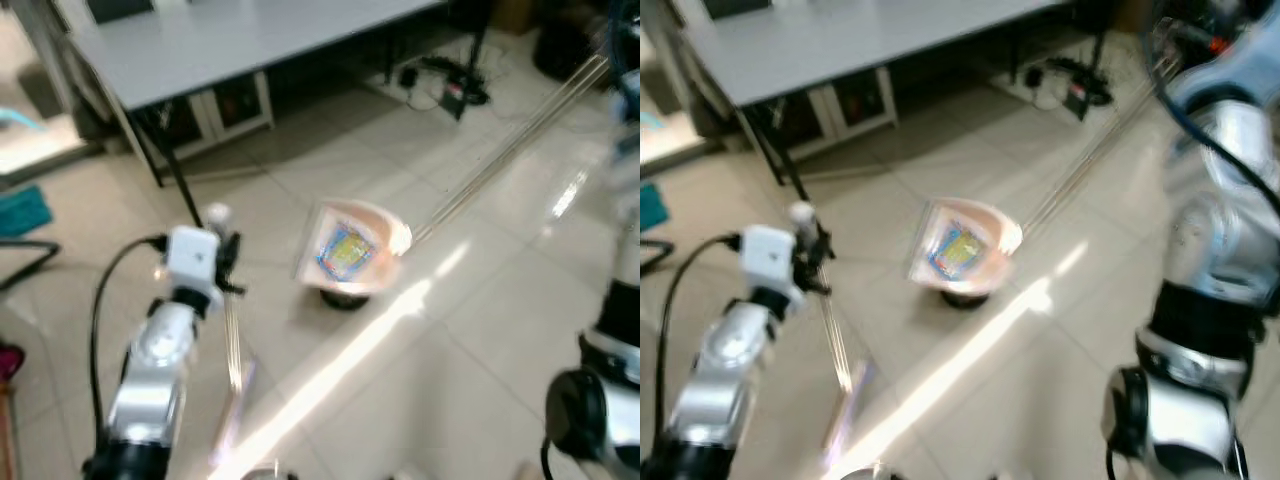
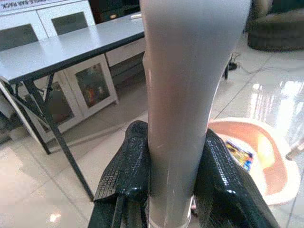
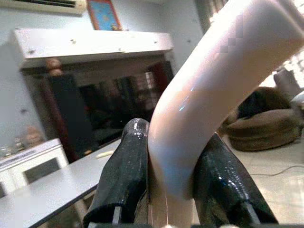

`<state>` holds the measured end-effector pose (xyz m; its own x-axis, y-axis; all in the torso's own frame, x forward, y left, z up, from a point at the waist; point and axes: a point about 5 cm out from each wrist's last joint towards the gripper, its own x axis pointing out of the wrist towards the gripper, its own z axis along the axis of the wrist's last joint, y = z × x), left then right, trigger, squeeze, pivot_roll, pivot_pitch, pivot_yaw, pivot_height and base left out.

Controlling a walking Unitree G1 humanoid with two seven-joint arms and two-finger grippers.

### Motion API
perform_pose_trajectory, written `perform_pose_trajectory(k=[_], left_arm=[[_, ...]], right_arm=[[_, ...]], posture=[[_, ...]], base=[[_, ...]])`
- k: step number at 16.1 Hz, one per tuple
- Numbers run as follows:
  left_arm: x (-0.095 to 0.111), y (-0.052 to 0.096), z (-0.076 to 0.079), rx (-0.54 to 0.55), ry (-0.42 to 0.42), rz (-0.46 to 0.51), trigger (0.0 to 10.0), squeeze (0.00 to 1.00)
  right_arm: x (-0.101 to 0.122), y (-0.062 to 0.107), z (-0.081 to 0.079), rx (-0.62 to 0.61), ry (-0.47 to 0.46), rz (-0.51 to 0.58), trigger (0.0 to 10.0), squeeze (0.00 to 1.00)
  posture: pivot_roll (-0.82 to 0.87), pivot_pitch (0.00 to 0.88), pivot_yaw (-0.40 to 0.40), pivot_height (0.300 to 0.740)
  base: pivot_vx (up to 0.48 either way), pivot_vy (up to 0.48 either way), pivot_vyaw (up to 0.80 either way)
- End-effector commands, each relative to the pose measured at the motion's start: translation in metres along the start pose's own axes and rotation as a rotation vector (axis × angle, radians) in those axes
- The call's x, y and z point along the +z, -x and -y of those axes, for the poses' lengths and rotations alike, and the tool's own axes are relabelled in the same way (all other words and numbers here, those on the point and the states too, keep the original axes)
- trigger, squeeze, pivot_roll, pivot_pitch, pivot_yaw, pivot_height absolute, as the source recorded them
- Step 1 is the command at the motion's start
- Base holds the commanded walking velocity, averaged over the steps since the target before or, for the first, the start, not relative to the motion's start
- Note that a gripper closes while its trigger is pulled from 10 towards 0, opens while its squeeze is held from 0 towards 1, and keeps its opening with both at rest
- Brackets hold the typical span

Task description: Sweep floor

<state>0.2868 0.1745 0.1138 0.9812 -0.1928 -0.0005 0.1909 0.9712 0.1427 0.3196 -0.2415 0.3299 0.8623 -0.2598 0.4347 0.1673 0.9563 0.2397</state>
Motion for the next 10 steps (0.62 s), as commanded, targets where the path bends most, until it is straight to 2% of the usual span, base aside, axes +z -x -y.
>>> perform_pose_trajectory(k=[1,10], left_arm=[[0.0074,-0.0008,-0.0064,0.014,-0.027,0.028,10.0,0.00],[0.0072,-0.0058,-0.0010,0.014,0.010,0.035,10.0,0.00]], right_arm=[[0.0144,0.0004,-0.0117,0.048,-0.031,0.075,10.0,0.00],[0.0099,0.0059,-0.0154,0.063,-0.063,0.059,10.0,0.00]], posture=[[-0.01,0.045,0.059,0.740],[-0.02,0.048,0.061,0.740]], base=[[0.330,0.000,0.00],[0.383,0.000,0.00]])
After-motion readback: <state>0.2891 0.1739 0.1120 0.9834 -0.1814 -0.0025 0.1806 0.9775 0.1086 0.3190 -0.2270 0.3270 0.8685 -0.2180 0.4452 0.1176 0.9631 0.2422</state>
